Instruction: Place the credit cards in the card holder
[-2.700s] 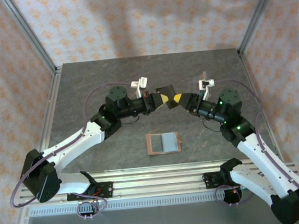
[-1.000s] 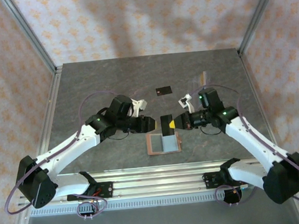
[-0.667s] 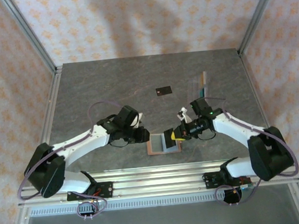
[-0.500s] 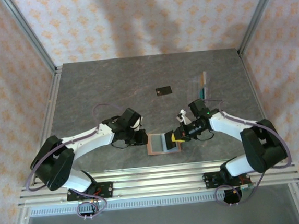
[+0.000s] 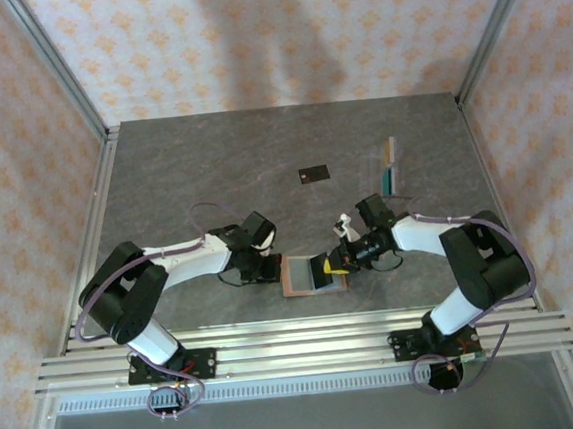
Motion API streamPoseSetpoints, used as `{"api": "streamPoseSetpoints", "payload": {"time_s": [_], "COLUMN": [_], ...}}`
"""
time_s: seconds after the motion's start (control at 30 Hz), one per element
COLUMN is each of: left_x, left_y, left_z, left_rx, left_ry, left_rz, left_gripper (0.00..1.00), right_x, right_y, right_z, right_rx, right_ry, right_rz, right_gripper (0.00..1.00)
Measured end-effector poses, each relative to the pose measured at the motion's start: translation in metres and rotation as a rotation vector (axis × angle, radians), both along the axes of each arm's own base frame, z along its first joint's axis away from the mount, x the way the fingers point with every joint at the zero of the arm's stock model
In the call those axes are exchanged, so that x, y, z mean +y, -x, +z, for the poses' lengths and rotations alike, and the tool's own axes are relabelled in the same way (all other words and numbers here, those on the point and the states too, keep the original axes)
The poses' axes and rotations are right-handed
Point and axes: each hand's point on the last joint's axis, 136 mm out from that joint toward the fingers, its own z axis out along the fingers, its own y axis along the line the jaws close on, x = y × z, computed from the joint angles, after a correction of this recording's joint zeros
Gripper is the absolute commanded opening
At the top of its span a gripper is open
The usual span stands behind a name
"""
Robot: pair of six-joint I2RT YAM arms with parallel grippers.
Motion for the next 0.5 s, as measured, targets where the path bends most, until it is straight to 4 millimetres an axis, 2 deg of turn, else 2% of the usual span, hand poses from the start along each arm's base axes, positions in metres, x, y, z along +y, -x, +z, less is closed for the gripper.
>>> {"api": "streamPoseSetpoints", "payload": {"time_s": [0.37, 0.5], "left_x": [0.006, 0.012], "left_y": [-0.001, -0.001], "left_z": [0.003, 0.019], "left_rx": [-0.017, -0.047], "left_ry": [-0.039, -0.040], "left_rz": [-0.027, -0.017], "left_gripper": [0.05, 0.05], "right_x": [0.003, 0.004], "right_y": [-0.001, -0.001], "right_z": [0.000, 0.000], "right_rx": [-0.006, -0.004], "right_ry": [-0.025, -0.034], "right_rz": [-0.001, 0.001], "right_gripper": [0.00, 0.00]}}
